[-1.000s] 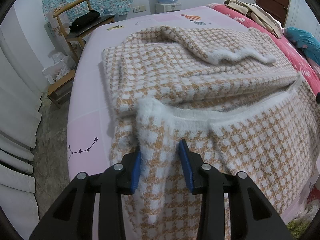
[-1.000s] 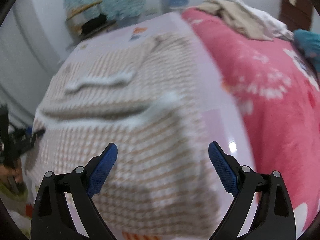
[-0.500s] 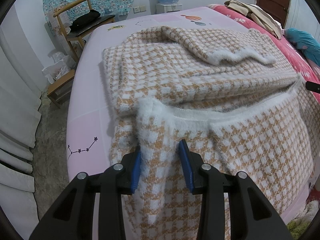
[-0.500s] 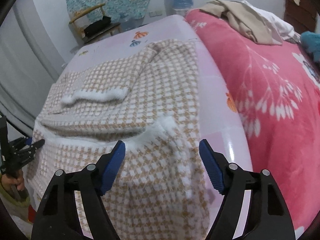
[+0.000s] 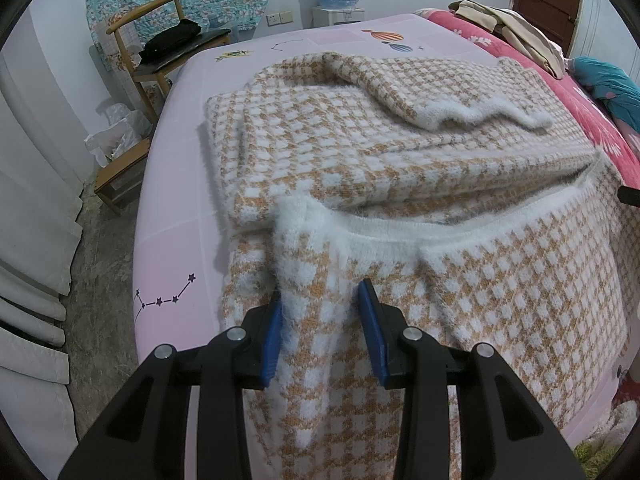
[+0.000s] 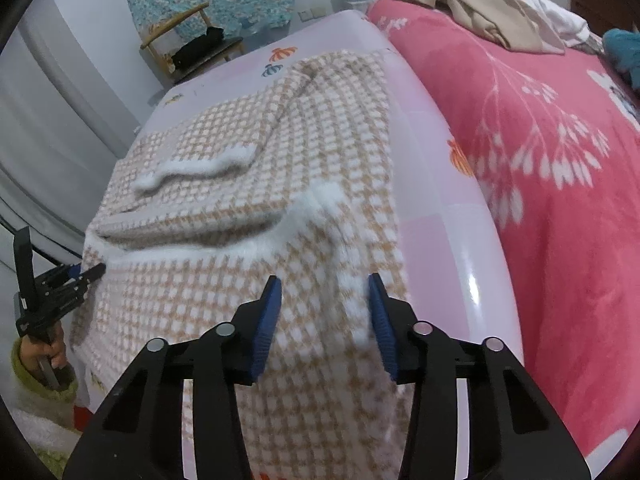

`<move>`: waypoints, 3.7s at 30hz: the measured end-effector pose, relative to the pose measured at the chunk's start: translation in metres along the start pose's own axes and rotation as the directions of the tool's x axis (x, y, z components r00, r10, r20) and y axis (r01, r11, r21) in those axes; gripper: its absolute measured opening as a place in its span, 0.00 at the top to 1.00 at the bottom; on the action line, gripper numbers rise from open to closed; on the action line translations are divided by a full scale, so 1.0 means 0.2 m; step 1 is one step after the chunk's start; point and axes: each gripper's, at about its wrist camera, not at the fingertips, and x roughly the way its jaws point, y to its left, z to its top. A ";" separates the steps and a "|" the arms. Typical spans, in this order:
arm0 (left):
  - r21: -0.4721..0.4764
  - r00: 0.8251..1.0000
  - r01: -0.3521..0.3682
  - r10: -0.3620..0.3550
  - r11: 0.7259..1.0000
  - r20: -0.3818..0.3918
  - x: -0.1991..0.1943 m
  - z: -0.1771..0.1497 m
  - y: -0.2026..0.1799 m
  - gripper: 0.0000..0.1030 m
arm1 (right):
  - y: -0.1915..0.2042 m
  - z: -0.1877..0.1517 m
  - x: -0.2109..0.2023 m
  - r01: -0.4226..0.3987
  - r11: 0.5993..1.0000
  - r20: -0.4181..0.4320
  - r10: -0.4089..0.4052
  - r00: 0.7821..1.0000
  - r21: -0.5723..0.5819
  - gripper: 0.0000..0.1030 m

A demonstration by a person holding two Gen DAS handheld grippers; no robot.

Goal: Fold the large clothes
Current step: 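Move the right tool to the fluffy trim edge and pinch it, then lift the trim edge with both tools and fold it over the coat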

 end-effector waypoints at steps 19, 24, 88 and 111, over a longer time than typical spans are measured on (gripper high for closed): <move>-0.001 1.000 -0.004 0.004 1.000 -0.003 0.00 0.01 0.00 0.66 | -0.05 0.03 0.09 -0.104 0.994 -0.052 0.106 0.993 0.037 0.78; -0.001 1.000 -0.005 0.005 1.000 -0.003 0.00 0.00 -0.01 0.66 | -0.05 0.01 0.08 -0.100 0.994 -0.059 0.102 0.993 0.034 0.79; 0.064 0.981 -0.189 0.186 0.980 0.062 -0.15 -0.02 -0.08 0.85 | 0.24 0.03 0.09 0.113 0.987 0.036 -0.110 0.993 -0.114 0.93; 0.009 0.856 -0.155 0.130 0.988 0.500 -0.83 0.35 0.09 0.89 | 0.36 0.37 -0.49 0.046 0.986 0.433 0.027 0.901 -0.158 0.94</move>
